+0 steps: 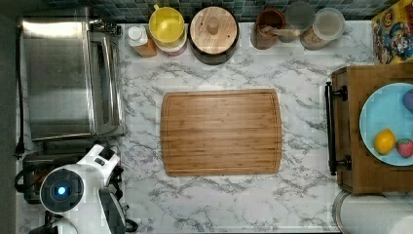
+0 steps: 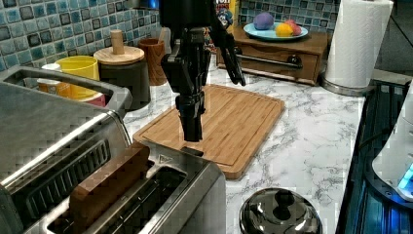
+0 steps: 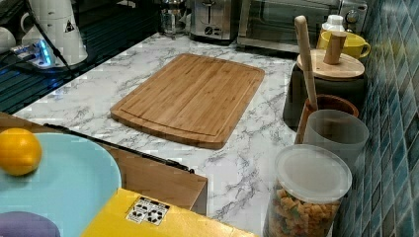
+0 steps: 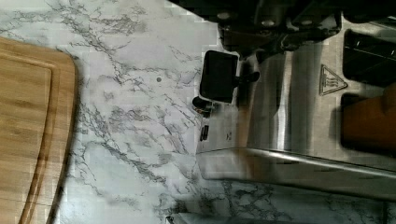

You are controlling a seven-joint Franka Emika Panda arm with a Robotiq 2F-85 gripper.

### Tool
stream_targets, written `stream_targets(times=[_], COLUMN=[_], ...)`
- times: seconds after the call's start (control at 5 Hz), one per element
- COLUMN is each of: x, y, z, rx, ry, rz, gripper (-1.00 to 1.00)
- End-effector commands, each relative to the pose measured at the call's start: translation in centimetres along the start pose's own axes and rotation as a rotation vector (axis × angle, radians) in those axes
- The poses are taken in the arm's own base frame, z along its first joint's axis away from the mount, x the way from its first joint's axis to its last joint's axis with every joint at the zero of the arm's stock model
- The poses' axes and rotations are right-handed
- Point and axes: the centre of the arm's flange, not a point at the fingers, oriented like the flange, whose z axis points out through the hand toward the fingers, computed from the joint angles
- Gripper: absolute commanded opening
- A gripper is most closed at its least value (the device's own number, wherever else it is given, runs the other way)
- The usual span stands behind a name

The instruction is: Turn on the toaster.

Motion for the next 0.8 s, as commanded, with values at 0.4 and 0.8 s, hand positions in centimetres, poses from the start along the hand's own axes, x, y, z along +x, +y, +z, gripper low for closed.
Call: stream_targets(times=[0.4, 0.8], x=[3.1, 3.2], y=[2.3, 2.2], z=[1.8, 7.8], rx=[0.012, -0.002], ry=[-0.007, -0.154], rz=[0.159, 0.179], gripper=[-1.00, -1.00])
